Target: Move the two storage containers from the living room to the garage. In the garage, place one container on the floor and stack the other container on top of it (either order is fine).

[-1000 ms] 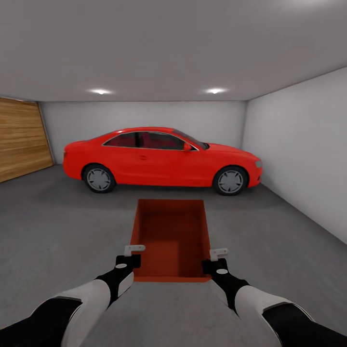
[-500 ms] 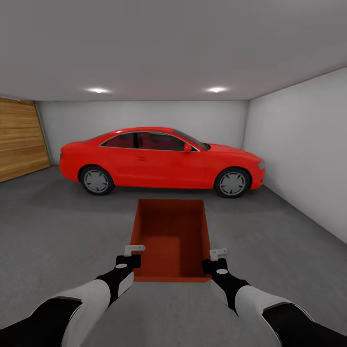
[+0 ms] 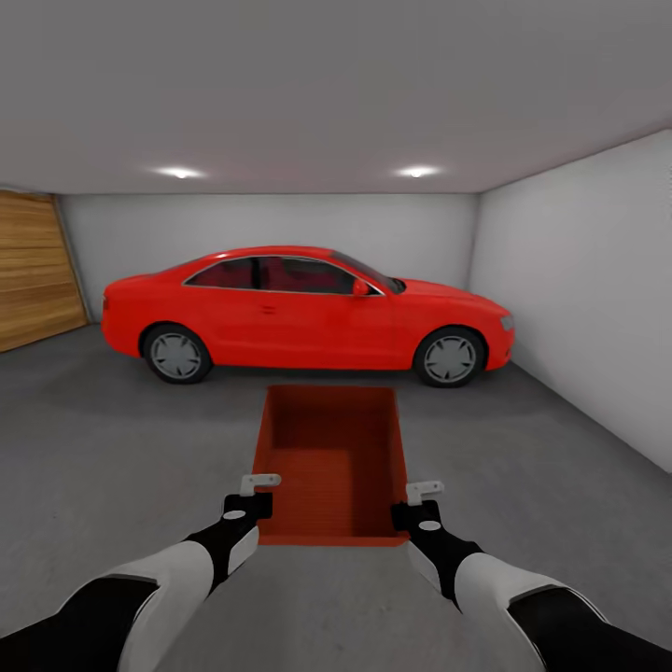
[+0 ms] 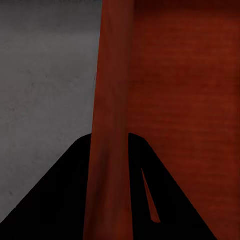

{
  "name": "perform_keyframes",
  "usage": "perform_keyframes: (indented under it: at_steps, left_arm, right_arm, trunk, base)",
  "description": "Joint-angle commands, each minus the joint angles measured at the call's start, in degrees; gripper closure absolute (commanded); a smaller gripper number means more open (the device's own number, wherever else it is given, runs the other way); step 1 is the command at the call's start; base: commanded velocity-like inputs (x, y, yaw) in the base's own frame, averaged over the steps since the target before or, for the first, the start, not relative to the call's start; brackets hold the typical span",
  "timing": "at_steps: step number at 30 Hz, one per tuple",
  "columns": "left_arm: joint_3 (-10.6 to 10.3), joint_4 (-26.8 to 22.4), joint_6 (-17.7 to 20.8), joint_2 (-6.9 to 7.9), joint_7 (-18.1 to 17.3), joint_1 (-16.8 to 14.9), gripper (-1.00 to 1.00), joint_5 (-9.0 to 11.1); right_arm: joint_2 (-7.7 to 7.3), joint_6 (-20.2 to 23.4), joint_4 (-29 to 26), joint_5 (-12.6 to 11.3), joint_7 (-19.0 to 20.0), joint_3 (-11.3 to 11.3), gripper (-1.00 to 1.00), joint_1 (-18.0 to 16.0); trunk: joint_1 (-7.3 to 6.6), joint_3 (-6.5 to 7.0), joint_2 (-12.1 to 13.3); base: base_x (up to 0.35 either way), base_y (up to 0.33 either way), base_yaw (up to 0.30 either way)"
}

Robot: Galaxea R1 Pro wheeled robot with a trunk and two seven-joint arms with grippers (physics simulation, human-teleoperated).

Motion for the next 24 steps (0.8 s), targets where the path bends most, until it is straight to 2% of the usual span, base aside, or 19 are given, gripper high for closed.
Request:
perform_keyframes:
  at_steps: [1, 24]
  left_arm:
    - [1.47, -0.69, -1.25, -0.16, 1.25, -0.08, 1.0, 0.11]
    - [1.5, -0.61, -1.25, -0.14, 1.25, -0.08, 1.0, 0.11]
  right_arm:
    - [0.21, -0.33, 0.35, -1.43, -0.4, -0.1, 1.0, -0.04]
    - [0.24, -0.34, 0.41, -1.46, -0.4, -0.1, 1.0, -0.04]
  trunk:
    - [0.05, -0.08, -0.07]
    - [0.05, -0.08, -0.07]
  base:
    - [0.321, 0.0, -0.214]
    - [0.321, 0.0, -0.283]
